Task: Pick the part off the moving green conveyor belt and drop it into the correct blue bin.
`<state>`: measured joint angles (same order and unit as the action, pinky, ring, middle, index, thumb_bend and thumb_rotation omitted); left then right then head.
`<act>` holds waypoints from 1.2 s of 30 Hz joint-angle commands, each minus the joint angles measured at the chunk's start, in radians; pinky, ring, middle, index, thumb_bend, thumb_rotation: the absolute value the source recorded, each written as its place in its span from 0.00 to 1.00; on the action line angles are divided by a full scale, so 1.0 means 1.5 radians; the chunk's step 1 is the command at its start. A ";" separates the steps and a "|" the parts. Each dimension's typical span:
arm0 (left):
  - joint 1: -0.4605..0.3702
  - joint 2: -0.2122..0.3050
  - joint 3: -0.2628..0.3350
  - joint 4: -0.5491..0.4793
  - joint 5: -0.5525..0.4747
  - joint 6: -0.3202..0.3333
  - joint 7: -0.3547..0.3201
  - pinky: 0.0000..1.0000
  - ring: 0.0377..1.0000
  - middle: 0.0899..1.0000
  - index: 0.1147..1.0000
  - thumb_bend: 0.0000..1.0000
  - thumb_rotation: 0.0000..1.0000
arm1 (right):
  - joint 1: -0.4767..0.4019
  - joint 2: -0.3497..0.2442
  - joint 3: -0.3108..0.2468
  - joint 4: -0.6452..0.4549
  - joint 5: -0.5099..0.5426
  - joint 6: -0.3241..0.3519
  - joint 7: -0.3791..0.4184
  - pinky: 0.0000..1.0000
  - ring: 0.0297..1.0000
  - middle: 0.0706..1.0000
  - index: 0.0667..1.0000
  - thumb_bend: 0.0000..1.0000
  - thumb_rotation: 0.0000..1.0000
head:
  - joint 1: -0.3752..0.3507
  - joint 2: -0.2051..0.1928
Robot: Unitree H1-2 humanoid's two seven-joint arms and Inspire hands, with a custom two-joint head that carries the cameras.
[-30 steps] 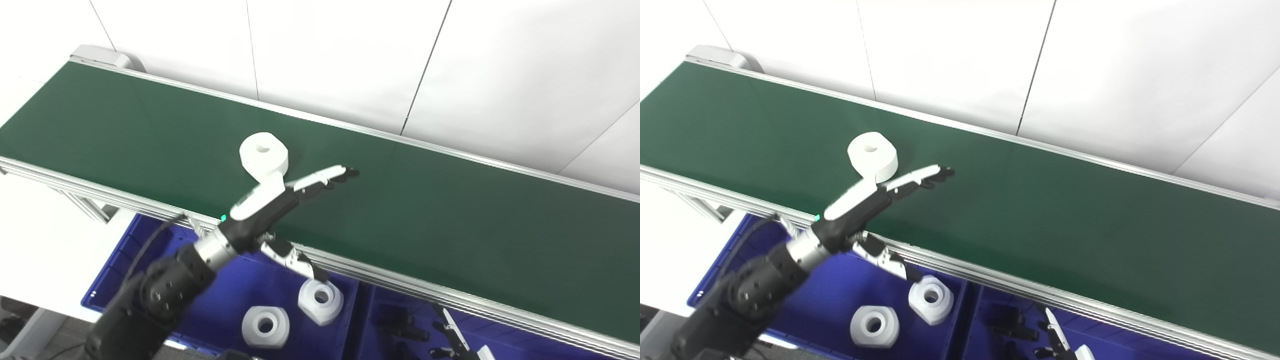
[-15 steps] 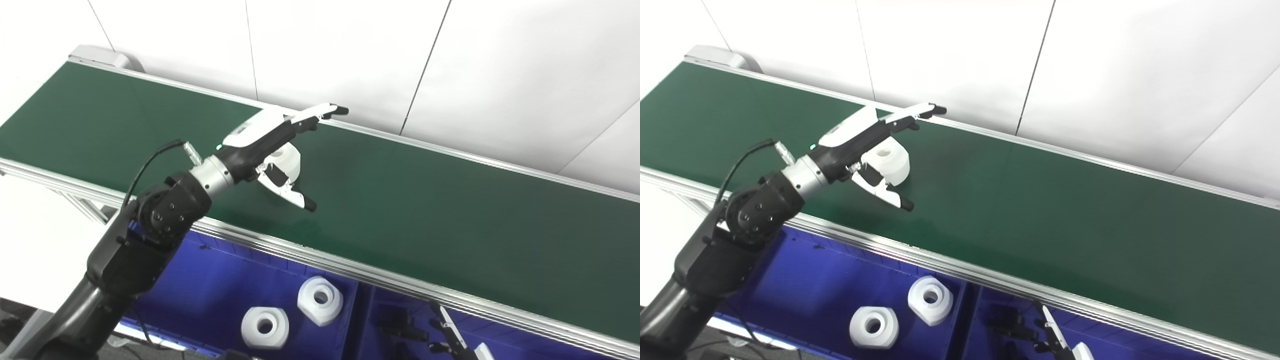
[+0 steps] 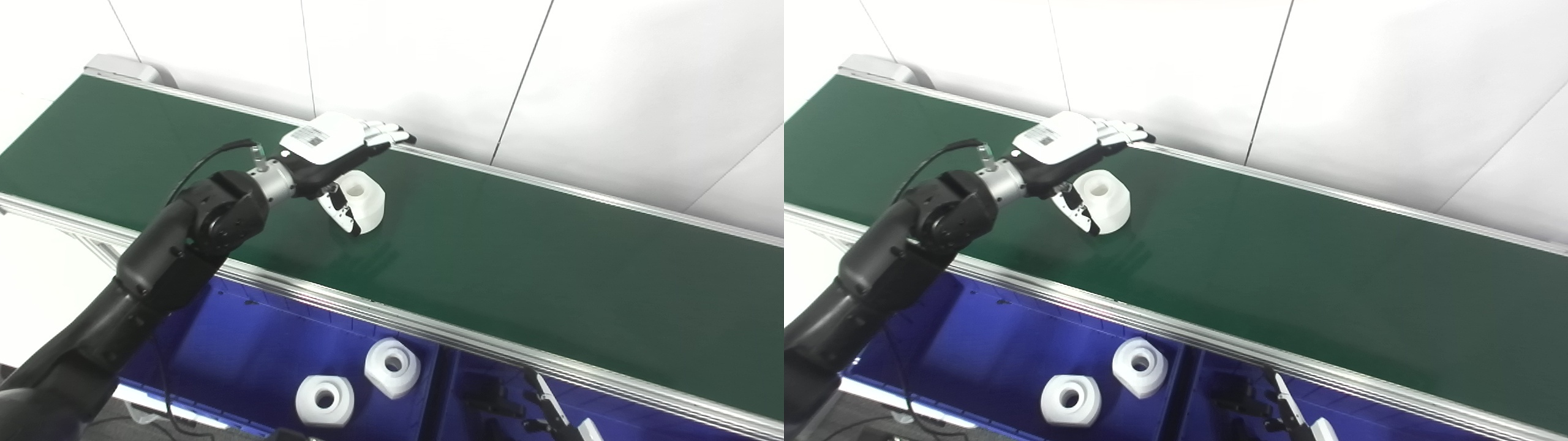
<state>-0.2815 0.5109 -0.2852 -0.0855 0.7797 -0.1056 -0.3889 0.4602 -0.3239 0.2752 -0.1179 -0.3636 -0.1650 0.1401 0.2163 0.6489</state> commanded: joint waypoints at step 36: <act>-0.029 -0.112 -0.013 0.299 -0.275 -0.241 0.213 0.42 0.46 0.41 0.47 0.51 0.00 | 0.004 0.011 -0.004 -0.027 0.004 -0.027 -0.007 0.73 0.92 0.98 1.00 0.86 0.18 | -0.024 0.023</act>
<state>-0.3102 0.3177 -0.3260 0.4113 0.3977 -0.4390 -0.0716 0.4580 -0.3100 0.2743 -0.1165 -0.3692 -0.1659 0.1386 0.1811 0.6826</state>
